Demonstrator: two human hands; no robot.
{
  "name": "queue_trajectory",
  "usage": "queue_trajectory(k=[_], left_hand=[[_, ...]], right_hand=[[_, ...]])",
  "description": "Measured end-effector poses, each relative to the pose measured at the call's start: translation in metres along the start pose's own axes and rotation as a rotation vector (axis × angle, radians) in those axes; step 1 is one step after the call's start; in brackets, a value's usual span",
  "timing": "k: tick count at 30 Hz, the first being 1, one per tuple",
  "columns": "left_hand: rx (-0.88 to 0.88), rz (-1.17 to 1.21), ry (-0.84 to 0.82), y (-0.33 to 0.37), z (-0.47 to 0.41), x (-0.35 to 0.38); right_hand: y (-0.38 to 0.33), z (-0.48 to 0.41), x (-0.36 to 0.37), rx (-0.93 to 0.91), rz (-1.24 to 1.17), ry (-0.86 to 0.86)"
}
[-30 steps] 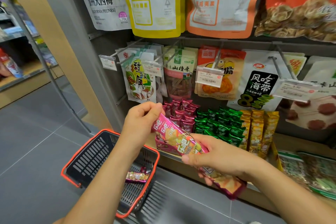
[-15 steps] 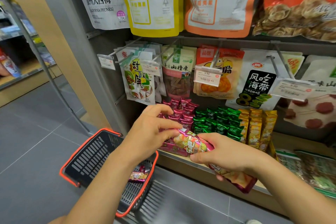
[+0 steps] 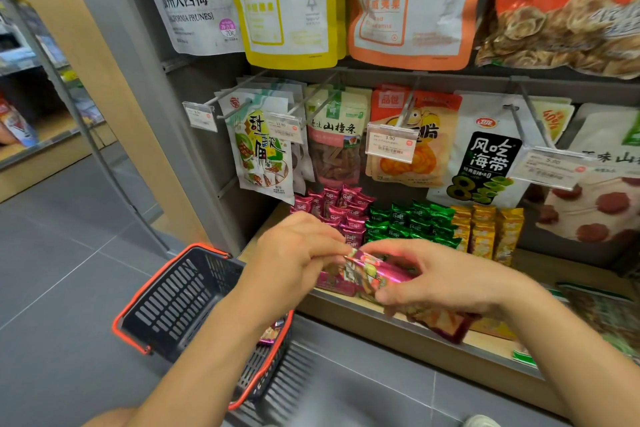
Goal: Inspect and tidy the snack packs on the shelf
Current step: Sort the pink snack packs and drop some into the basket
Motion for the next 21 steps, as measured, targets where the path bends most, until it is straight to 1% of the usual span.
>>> queue_trajectory(k=[2, 3, 5, 6, 8, 11, 14, 21], left_hand=[[-0.066, -0.027, 0.05, -0.014, 0.003, -0.009], [-0.119, -0.029, 0.066, -0.022, 0.005, -0.012], [-0.224, 0.029, 0.061, -0.038, 0.009, -0.014], [-0.249, 0.072, 0.047, -0.042, 0.009, -0.011], [-0.245, 0.159, 0.019, -0.038, 0.006, -0.004], [-0.194, 0.268, -0.037, -0.016, -0.002, 0.014], [-0.177, 0.272, -0.048, -0.002, -0.007, 0.027], [-0.261, 0.395, 0.121, -0.008, -0.005, 0.02]], right_hand=[[0.004, 0.011, -0.011, 0.023, 0.014, 0.026], [0.004, 0.015, -0.016, 0.003, -0.037, 0.06], [0.006, 0.02, -0.026, -0.075, -0.2, 0.182], [0.007, 0.021, -0.031, -0.107, -0.263, 0.249], [0.007, 0.02, -0.035, -0.128, -0.294, 0.34], [0.003, 0.012, -0.029, -0.158, -0.299, 0.369], [0.002, 0.007, -0.026, -0.162, -0.254, 0.414], [0.007, 0.001, -0.024, -0.276, -0.44, 0.428]])
Point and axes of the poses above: each hand's wrist, its own z-axis away from the middle knuckle, its own x-axis out of the palm, y = z × x, the point moved 8 cm from there along -z, towards the middle knuckle, and after that the axes turned 15 degrees about -y, right-handed, at the moved point
